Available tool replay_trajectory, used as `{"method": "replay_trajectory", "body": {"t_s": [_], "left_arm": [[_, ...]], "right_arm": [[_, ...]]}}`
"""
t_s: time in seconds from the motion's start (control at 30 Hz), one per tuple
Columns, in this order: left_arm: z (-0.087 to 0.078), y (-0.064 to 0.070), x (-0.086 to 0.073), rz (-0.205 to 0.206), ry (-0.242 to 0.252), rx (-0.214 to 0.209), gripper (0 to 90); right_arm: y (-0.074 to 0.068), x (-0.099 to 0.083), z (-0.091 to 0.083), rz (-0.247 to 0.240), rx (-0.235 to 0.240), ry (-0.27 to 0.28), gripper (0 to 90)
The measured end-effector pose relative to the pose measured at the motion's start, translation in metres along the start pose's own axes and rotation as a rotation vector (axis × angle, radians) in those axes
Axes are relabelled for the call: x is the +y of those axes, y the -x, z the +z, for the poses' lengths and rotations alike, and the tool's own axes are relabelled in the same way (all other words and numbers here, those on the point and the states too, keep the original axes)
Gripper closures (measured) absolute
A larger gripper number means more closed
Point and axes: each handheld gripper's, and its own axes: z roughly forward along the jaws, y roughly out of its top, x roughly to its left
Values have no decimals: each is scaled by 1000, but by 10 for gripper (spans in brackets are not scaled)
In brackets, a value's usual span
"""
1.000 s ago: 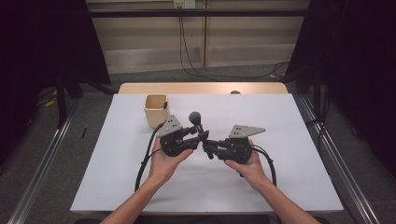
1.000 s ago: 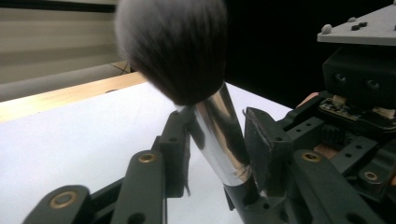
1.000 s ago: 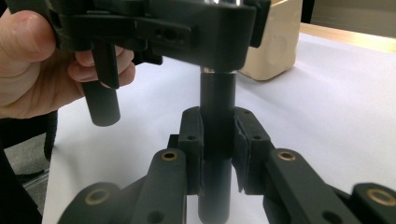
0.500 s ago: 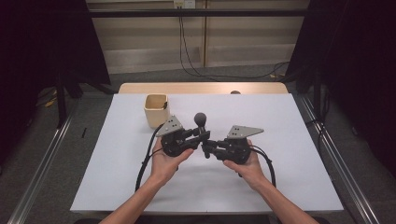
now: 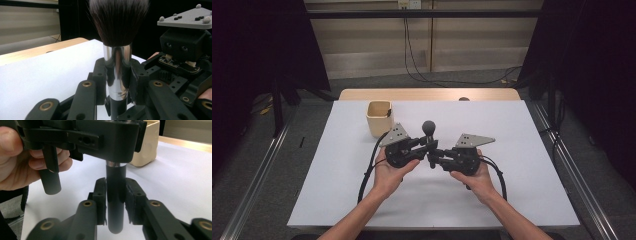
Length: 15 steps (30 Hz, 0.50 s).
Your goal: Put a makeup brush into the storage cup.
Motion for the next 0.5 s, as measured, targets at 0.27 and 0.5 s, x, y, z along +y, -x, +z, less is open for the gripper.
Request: {"method": "replay_trajectory", "body": {"t_s": [0.27, 0.5], "left_arm": [[1, 1, 1, -1, 0, -5, 708], [-2, 3, 4, -6, 7, -1, 708]], "right_arm": [[0, 0, -1, 6, 8, 4, 588], [2, 0, -3, 12, -21, 6, 405]]}}
